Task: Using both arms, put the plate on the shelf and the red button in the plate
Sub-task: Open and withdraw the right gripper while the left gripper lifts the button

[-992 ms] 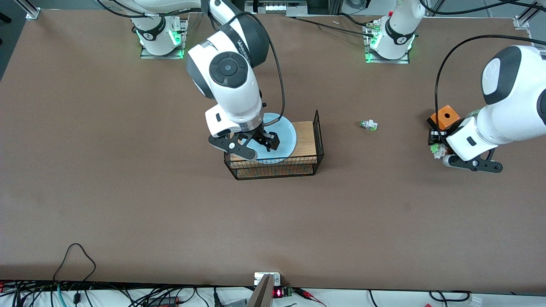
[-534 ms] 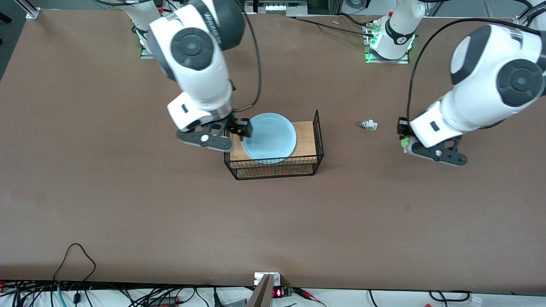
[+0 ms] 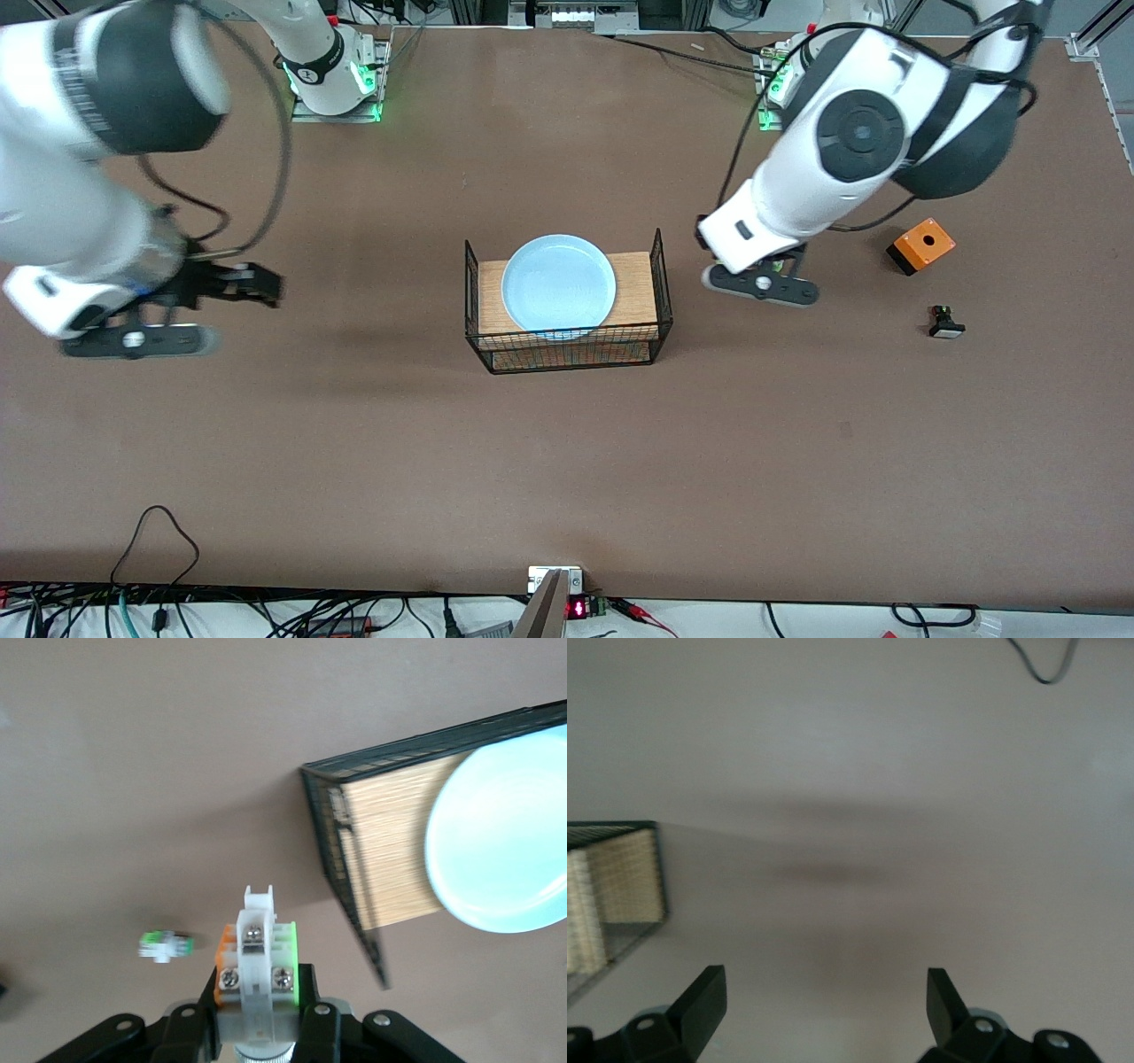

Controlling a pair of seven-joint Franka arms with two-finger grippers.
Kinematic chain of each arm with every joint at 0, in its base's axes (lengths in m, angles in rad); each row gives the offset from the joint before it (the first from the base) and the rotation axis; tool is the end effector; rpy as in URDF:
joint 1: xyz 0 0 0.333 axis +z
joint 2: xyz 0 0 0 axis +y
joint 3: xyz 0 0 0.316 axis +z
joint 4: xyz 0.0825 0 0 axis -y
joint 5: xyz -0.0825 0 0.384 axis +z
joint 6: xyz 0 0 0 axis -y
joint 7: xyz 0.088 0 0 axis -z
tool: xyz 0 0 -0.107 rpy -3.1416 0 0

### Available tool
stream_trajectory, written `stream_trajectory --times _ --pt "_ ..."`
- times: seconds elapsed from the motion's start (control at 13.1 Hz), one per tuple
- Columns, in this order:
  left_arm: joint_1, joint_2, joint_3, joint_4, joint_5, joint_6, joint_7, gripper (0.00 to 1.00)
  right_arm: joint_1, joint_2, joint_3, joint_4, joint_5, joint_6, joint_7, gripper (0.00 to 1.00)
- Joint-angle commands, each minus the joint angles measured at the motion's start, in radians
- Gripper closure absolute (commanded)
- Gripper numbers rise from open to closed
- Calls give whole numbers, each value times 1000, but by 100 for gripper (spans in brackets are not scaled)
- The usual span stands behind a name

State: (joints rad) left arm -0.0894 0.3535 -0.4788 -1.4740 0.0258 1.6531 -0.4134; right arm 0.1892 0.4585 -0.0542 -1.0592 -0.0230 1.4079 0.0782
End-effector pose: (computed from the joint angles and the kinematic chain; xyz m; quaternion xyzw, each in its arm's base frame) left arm 0.5638 -0.3084 0.4841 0.9928 -0.0717 -0.0915 0.0282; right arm 0.6615 0.0965 0.5670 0.9978 0.0292 -0.0517 0.0292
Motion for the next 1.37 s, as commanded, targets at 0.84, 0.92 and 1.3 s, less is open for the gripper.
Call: stream_trajectory --times 0.84,0.92,1.3 --pt "-251 297 17 219 8 97 -263 100 -221 -18 25 -74 11 -7 -156 0" --pt "-266 308 23 219 8 118 -295 100 -220 -53 25 -126 12 12 -156 0" --pt "-285 338 23 230 5 191 -358 100 -209 -340 31 -571 9 258 -156 0"
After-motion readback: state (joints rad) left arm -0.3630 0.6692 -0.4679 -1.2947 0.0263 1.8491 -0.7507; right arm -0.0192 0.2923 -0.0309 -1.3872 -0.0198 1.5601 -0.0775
